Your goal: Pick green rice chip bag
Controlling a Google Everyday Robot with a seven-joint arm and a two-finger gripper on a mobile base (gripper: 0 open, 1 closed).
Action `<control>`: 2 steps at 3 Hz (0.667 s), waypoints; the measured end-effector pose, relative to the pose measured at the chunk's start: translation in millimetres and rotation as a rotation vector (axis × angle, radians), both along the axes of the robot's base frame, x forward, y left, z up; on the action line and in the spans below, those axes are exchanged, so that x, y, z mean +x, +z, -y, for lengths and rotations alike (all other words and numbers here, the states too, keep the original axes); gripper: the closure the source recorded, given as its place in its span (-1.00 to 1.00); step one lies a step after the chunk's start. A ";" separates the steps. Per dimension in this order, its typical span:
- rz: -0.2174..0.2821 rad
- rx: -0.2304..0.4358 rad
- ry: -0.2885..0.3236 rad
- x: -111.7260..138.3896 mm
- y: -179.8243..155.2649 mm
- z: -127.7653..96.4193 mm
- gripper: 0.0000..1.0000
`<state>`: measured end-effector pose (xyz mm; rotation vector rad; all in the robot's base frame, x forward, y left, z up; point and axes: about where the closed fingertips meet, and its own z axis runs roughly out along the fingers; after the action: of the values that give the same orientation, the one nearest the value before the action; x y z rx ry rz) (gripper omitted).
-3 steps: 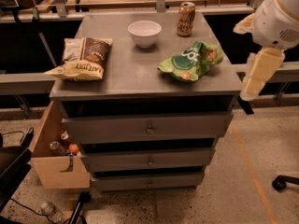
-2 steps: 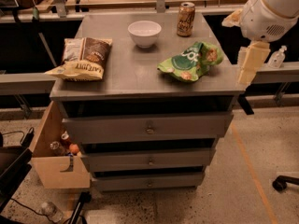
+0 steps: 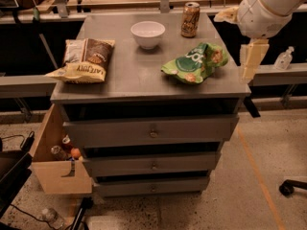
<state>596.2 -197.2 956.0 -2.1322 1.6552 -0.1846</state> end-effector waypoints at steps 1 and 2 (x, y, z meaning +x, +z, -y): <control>0.000 0.000 0.000 -0.1 -0.1 -0.1 -1.00; -0.014 0.000 0.040 11.3 -11.2 -6.5 -1.00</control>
Offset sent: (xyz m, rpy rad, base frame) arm 0.0242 0.0113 -0.0226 -0.0012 0.0320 0.0911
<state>607.5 -190.7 944.9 -2.1694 1.6185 -0.1580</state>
